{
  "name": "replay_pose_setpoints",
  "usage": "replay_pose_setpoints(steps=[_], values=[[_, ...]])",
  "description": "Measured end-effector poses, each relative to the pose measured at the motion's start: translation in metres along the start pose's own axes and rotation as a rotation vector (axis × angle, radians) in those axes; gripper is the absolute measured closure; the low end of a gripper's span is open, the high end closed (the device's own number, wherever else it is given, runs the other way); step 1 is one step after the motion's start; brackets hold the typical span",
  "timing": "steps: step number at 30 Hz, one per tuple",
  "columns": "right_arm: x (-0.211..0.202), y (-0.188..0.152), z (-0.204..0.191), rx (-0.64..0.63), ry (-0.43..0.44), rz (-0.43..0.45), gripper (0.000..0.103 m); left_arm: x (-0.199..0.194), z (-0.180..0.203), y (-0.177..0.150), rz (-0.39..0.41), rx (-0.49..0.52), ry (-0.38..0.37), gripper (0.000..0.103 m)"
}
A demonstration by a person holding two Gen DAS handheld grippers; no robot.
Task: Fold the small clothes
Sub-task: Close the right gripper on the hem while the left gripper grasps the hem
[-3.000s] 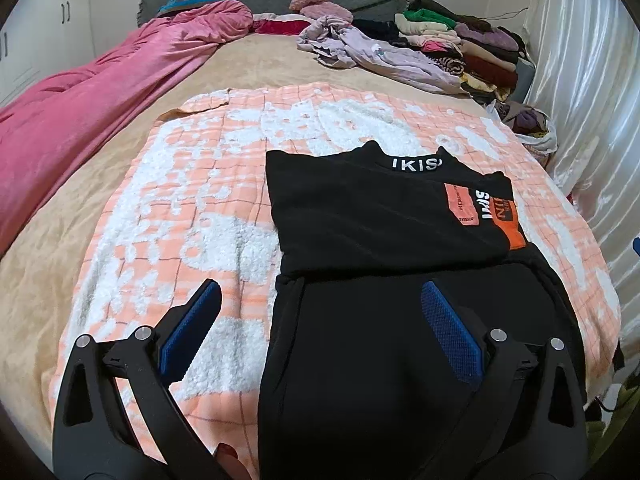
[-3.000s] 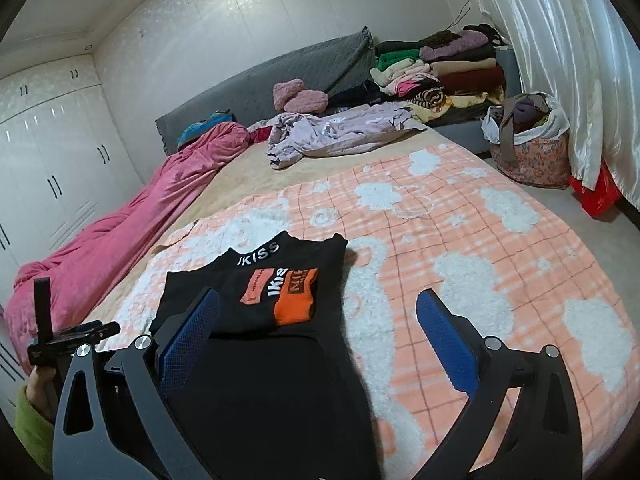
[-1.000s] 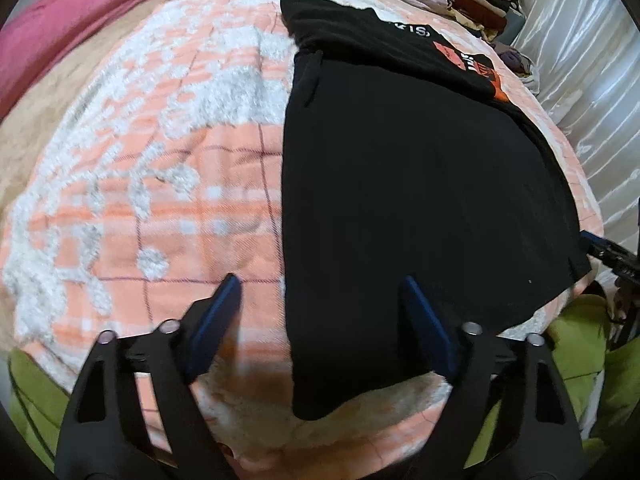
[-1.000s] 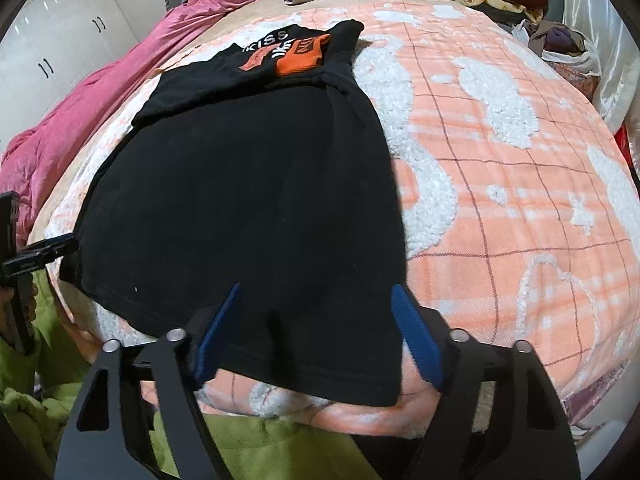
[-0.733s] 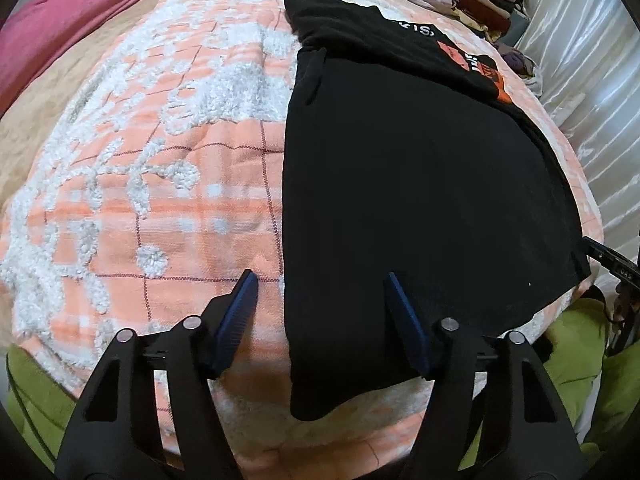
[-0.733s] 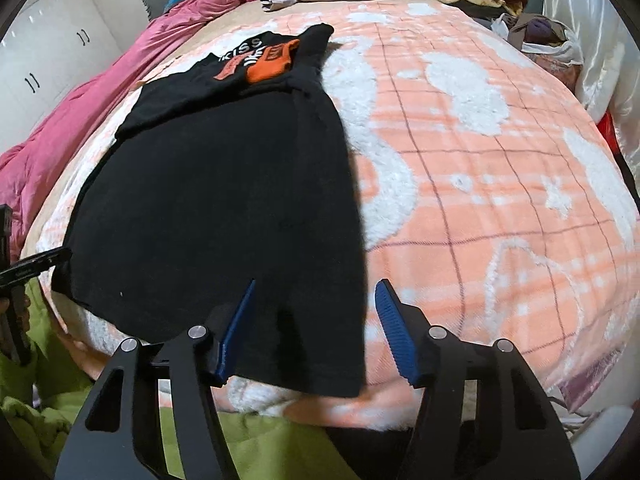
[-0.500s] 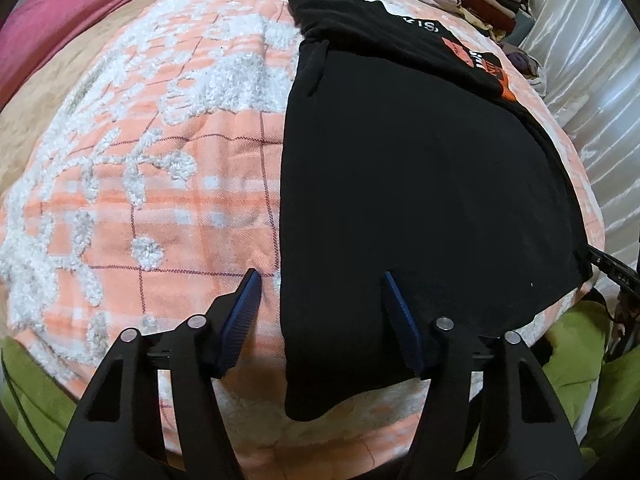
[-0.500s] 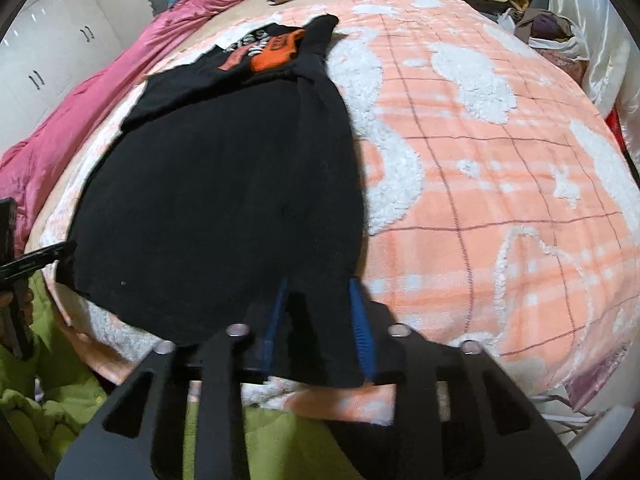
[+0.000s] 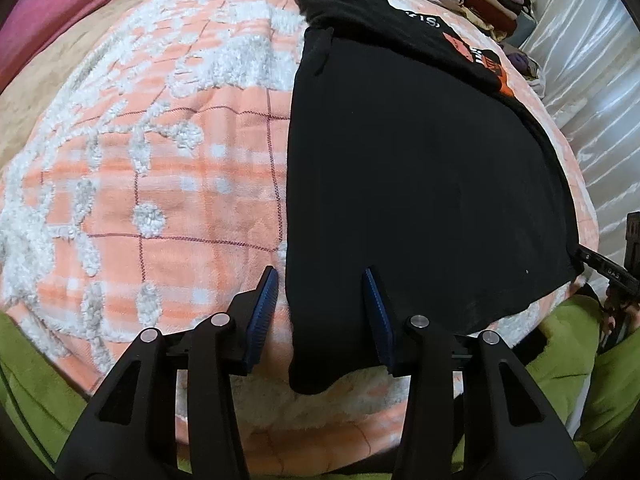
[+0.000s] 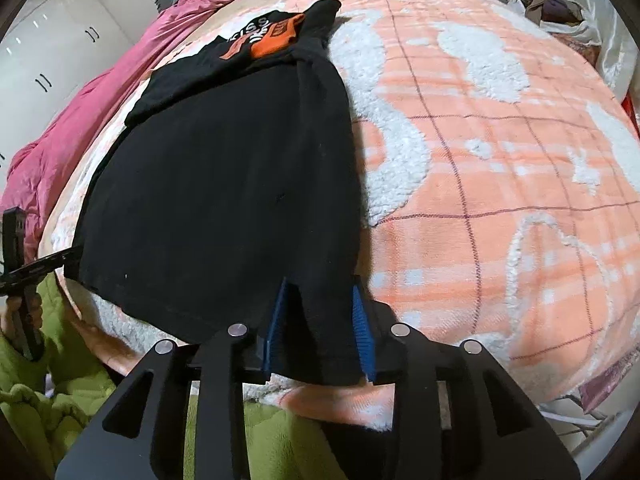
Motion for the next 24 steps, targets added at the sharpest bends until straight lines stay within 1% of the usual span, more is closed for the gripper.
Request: replay_pose_setpoints(steps=[1,3,4,5,6,7,9,10,13,15,20,24], values=[[0.0,0.001,0.001,0.006,0.011,0.006,0.072,0.002,0.0,0.0,-0.001,-0.006,-0.001,0.066],[-0.001,0.003,0.003,0.022,0.026,0.022,0.079,0.003,0.001,0.002,0.004,-0.014,0.001,0.068],[-0.002,0.004,0.004,0.028,0.034,0.032,0.088,0.003,0.003,0.003,0.01,-0.013,0.005,0.076],[-0.005,0.005,0.004,0.037,0.056,0.047,0.092,0.002,0.004,0.004,0.015,-0.007,0.01,0.081],[-0.008,0.007,0.002,0.038,0.075,0.062,0.093,0.0,0.006,0.006,0.022,0.006,0.02,0.088],[-0.011,0.009,0.0,0.033,0.085,0.075,0.093,-0.002,0.007,0.009,0.025,0.011,0.021,0.093],[-0.02,0.016,-0.003,0.028,0.113,0.117,0.094,-0.008,0.007,0.014,0.026,-0.003,-0.002,0.097],[-0.024,0.02,-0.003,0.034,0.132,0.138,0.094,-0.013,0.007,0.019,0.034,-0.011,-0.027,0.1],[-0.038,0.042,-0.007,0.017,0.164,0.214,0.094,-0.028,0.013,0.037,0.062,-0.04,-0.12,0.1],[-0.045,0.057,-0.007,0.007,0.168,0.25,0.094,-0.035,0.017,0.051,0.083,-0.052,-0.159,0.1],[-0.059,0.107,-0.003,-0.023,0.162,0.348,0.094,-0.045,0.027,0.093,0.155,-0.061,-0.192,0.1],[-0.064,0.154,0.003,-0.054,0.147,0.43,0.094,-0.046,0.025,0.136,0.189,-0.126,-0.235,0.1]])
Point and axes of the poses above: each gripper's, at about its wrist camera, not at the fingertips, and x roughly the way its jaws point, z to its right, y to its top, the point moved 7 cm from there along x, roughly the way its jaws point, and after that the axes turned 12 degrees about -x, right-handed, at the moved point
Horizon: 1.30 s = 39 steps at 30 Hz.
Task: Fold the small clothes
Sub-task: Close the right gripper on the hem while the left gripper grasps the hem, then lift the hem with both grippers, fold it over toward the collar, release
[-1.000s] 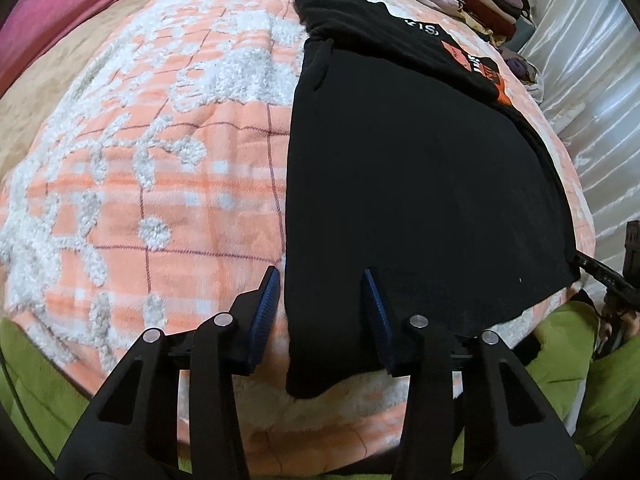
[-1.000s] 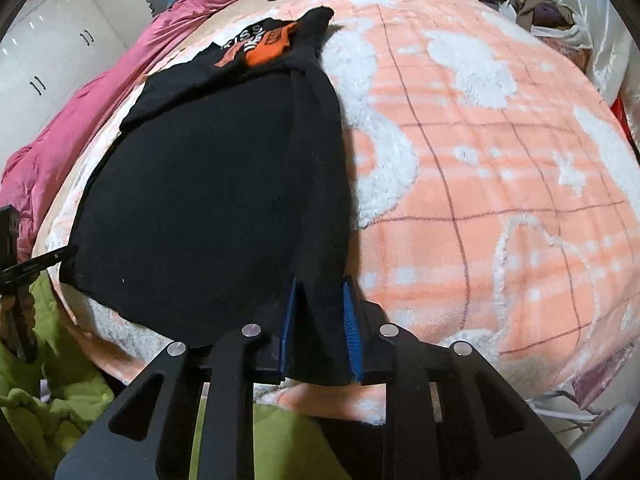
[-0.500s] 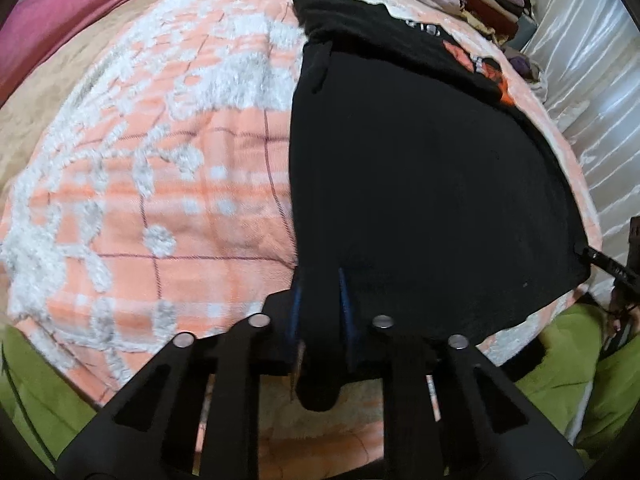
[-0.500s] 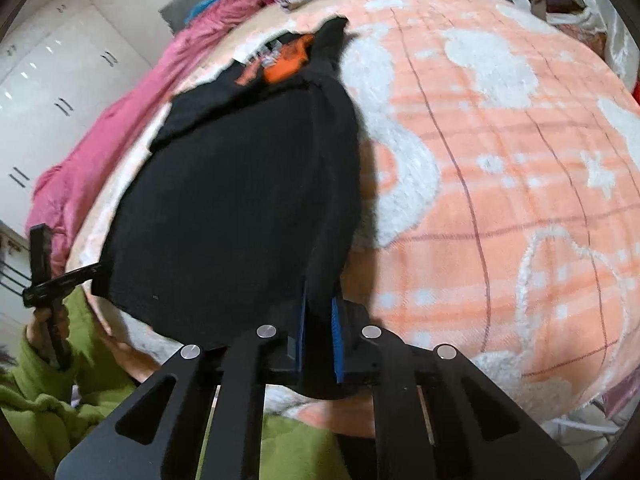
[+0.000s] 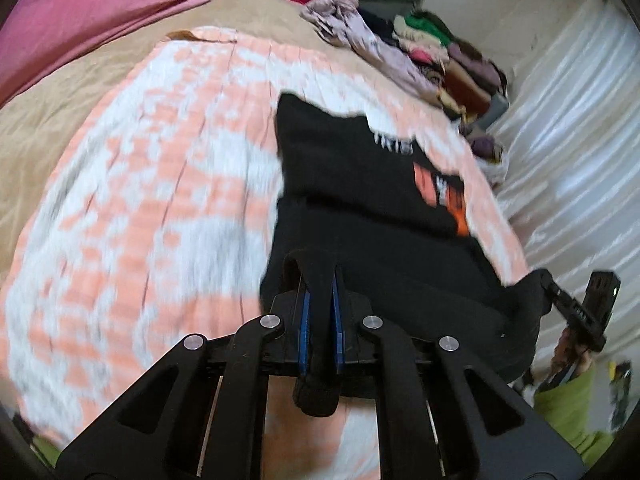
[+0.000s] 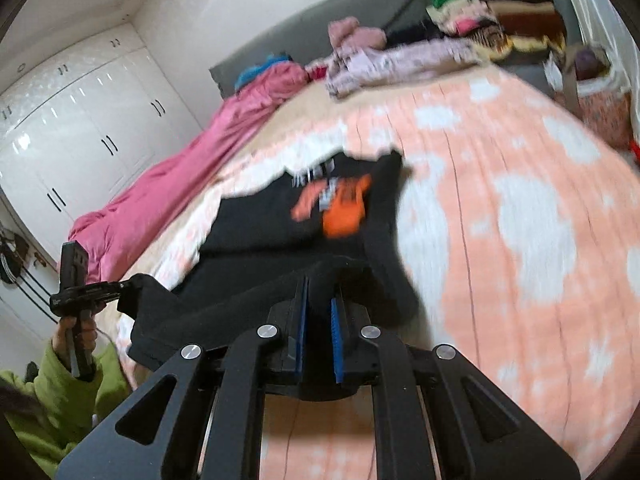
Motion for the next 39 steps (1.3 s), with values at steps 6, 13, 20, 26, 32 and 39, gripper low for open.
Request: replay_pose_setpoints(steps=[6,13,20,26,32,39], values=[[0.04,0.043,0.035,0.039,-0.021,0.026,0.094,0.019,0.004,0.053,0.052,-0.053,-0.01,0.099],[0.097,0.048,0.068,0.065,-0.094,-0.038,0.094,0.056,0.0,0.084,0.06,-0.075,0.032,0.099],[0.145,0.021,0.099,0.109,-0.199,-0.164,0.093,0.099,-0.022,0.088,0.025,-0.107,0.101,0.097],[0.141,0.017,0.096,0.102,-0.199,-0.146,0.084,0.11,-0.027,0.088,-0.011,-0.107,0.09,0.091],[0.11,0.029,0.085,0.042,-0.275,-0.07,0.044,0.067,-0.017,0.095,0.126,-0.03,0.122,0.043],[0.091,0.035,0.035,-0.071,-0.186,-0.023,0.044,0.03,0.002,0.063,0.179,0.102,0.162,0.043]])
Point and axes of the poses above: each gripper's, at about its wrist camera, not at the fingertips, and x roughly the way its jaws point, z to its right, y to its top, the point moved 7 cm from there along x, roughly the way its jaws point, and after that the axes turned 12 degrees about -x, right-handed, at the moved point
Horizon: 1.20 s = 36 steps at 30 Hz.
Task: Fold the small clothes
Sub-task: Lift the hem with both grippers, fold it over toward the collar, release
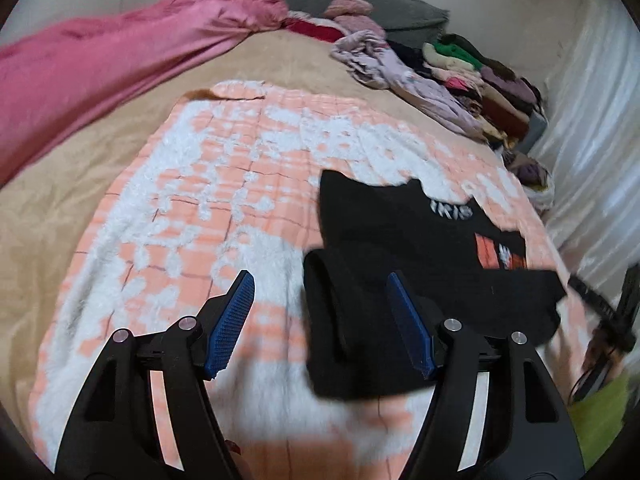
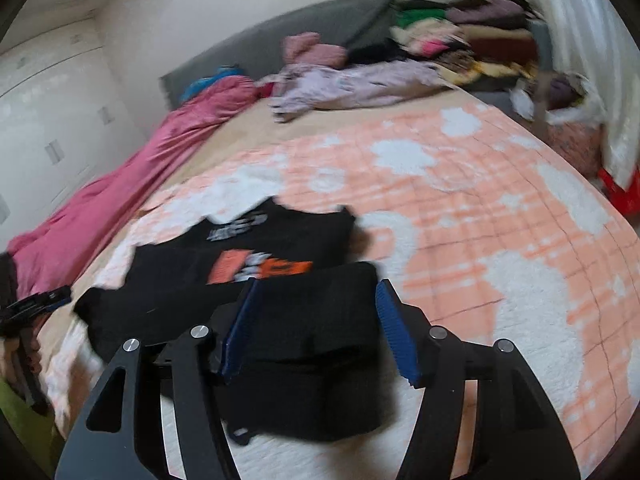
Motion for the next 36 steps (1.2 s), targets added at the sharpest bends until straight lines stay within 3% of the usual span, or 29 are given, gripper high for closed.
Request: replay_pose_setpoints(steps=[7,10,15,19,24,30,36], values=[[0.014,-0.014,-0.082,-0.182,0.185,-0.092,0.042,0.004,0.03,-0.07,-0.079,0.22,0.024,0.043],[0.03,-0.03,-0.106,-0.249,0.22,-0.167,0.042,0.018,0.036,-0.086,-0.102,0.278,0.051,0.043],[0.048,-0.048,-0.127,-0.291,0.254,-0.245,0.042,0.037,0.053,-0.093,-0.111,0.323,0.034,0.047],[0.065,-0.055,-0.127,-0.283,0.246,-0.299,0.042,0.049,0.068,-0.092,-0.139,0.341,-0.003,0.047],[0.075,-0.05,-0.121,-0.298,0.229,-0.299,0.042,0.073,0.073,-0.081,-0.18,0.329,-0.011,0.047],[0.08,-0.024,-0.113,-0.323,0.203,-0.233,0.042,0.084,0.081,-0.051,-0.171,0.278,-0.056,0.047],[0.092,0.015,-0.086,-0.283,0.102,-0.154,0.042,0.094,0.081,-0.014,-0.125,0.223,-0.05,0.047]])
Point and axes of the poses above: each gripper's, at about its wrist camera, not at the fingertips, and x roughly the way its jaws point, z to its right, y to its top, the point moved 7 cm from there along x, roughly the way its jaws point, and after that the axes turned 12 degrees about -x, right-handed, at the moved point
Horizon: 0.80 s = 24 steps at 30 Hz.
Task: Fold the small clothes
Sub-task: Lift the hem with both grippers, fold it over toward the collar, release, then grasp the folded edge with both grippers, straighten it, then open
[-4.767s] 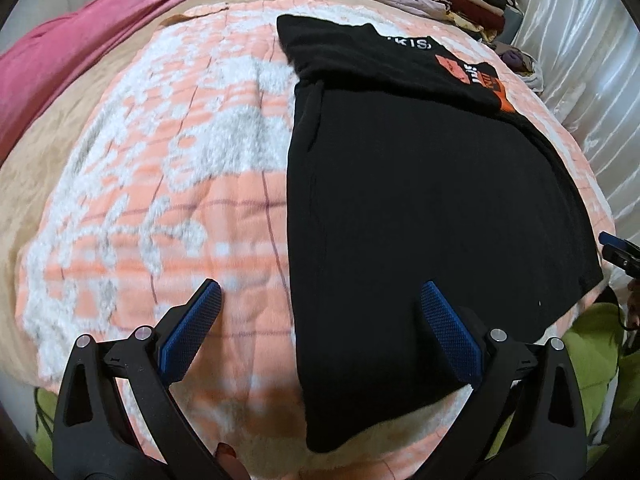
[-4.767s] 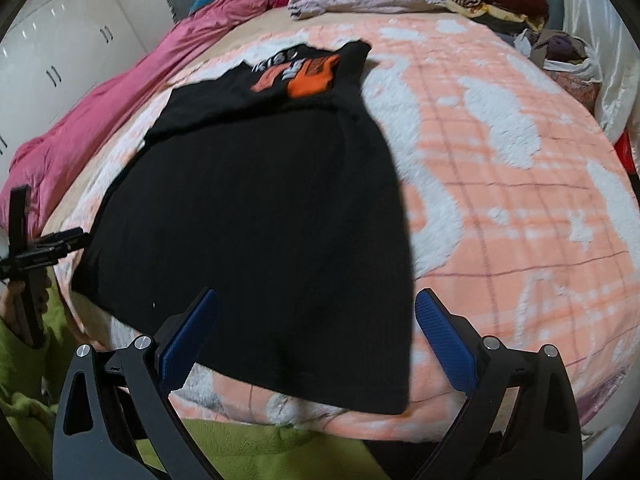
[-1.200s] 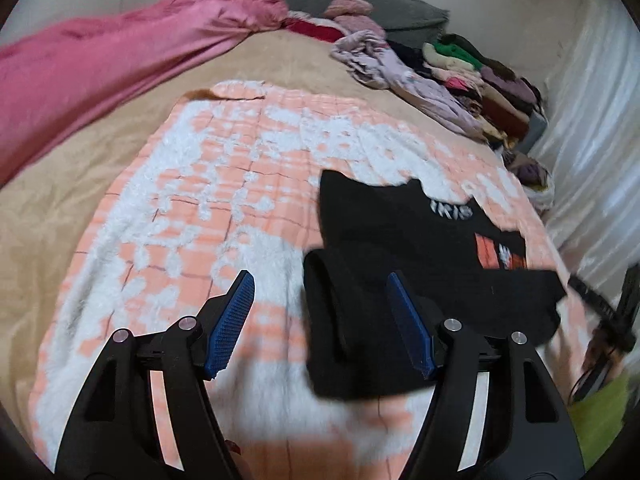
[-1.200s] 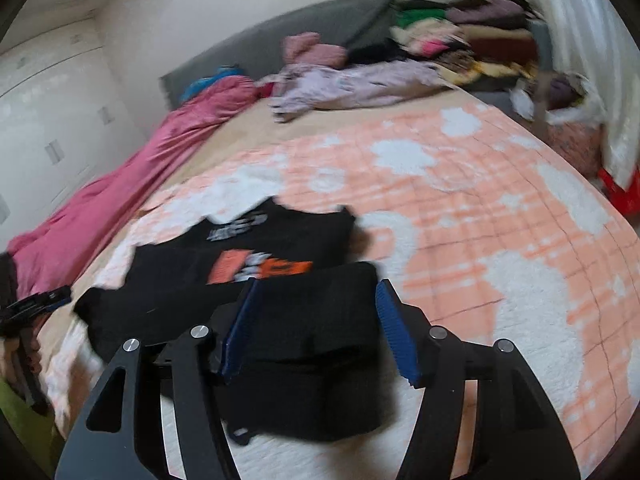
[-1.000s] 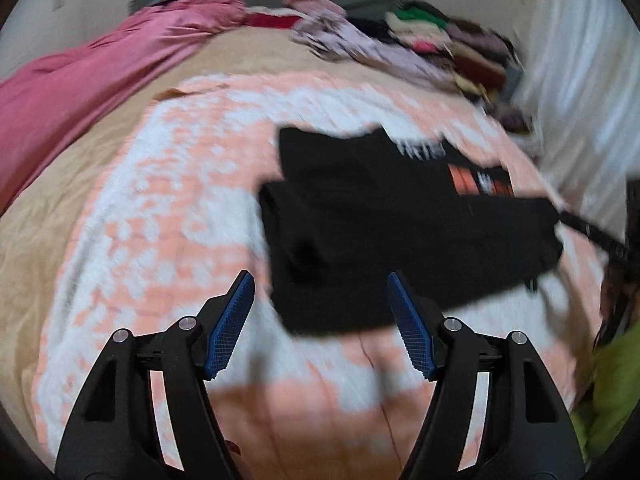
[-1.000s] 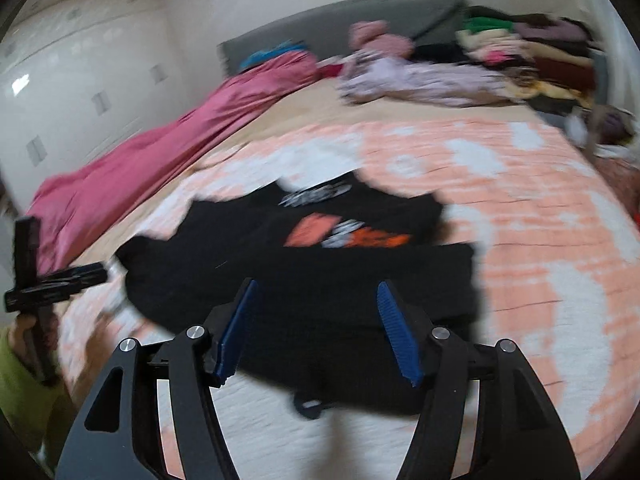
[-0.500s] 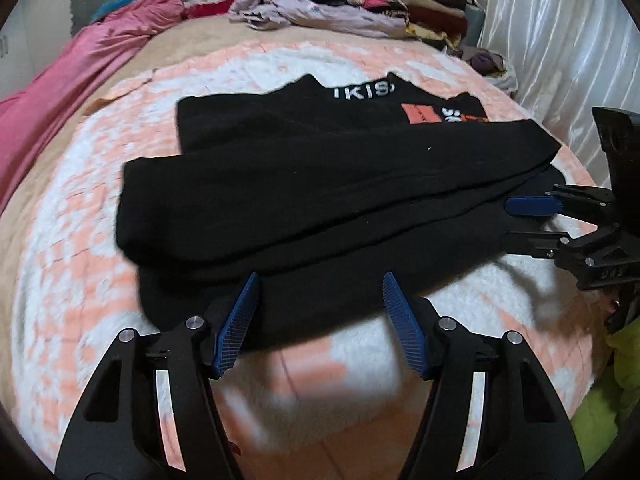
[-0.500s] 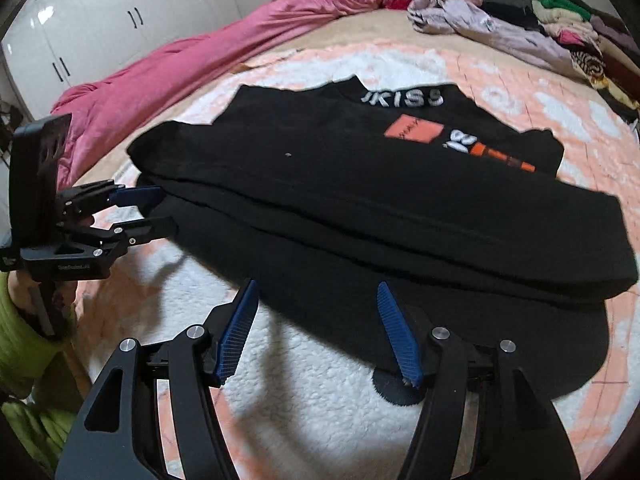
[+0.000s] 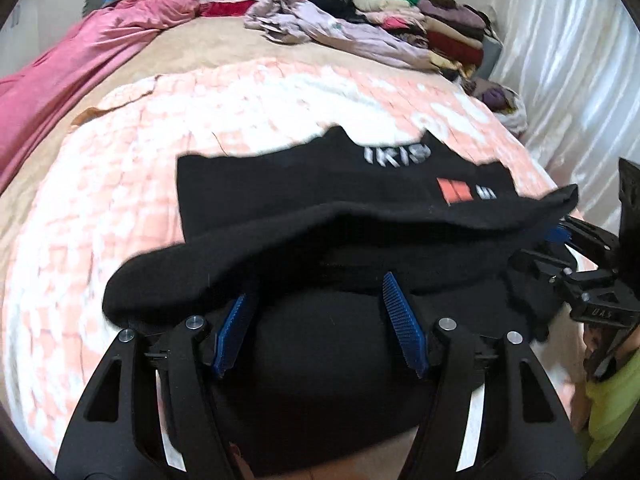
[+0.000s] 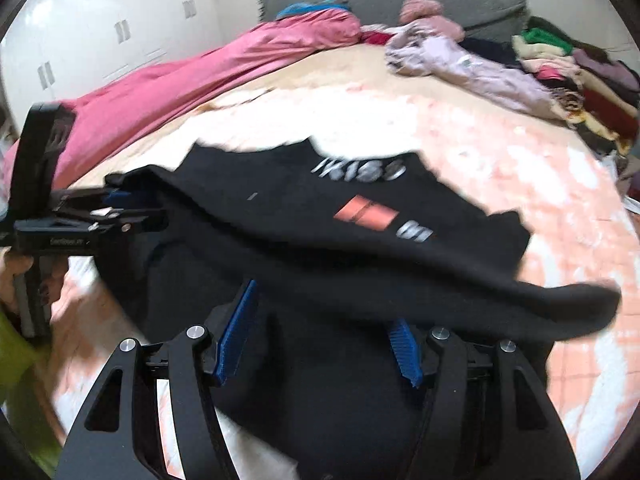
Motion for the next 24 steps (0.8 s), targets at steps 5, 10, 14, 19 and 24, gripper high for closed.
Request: replay_pose_setpoints(steps=[5,10,14,19,24], values=[[0.009,0.009,0.045,0.109,-0.113,0.008,0.042,0.014,-0.024,0.026,0.02,-0.073,0.082,0.047],[-0.005,-0.001,0.075,0.212,-0.149,0.045,0.042,0.001,-0.041,0.036,0.055,-0.127,0.068,0.047],[-0.034,-0.009,0.097,0.29,-0.15,0.128,0.04,-0.01,-0.052,0.041,0.087,-0.127,0.075,0.045],[-0.031,-0.026,0.126,0.334,-0.178,0.079,0.03,0.001,-0.082,0.054,0.06,-0.212,0.107,0.039],[-0.005,-0.039,0.134,0.378,-0.132,0.008,0.03,0.025,-0.087,0.047,-0.012,-0.254,0.104,0.039]])
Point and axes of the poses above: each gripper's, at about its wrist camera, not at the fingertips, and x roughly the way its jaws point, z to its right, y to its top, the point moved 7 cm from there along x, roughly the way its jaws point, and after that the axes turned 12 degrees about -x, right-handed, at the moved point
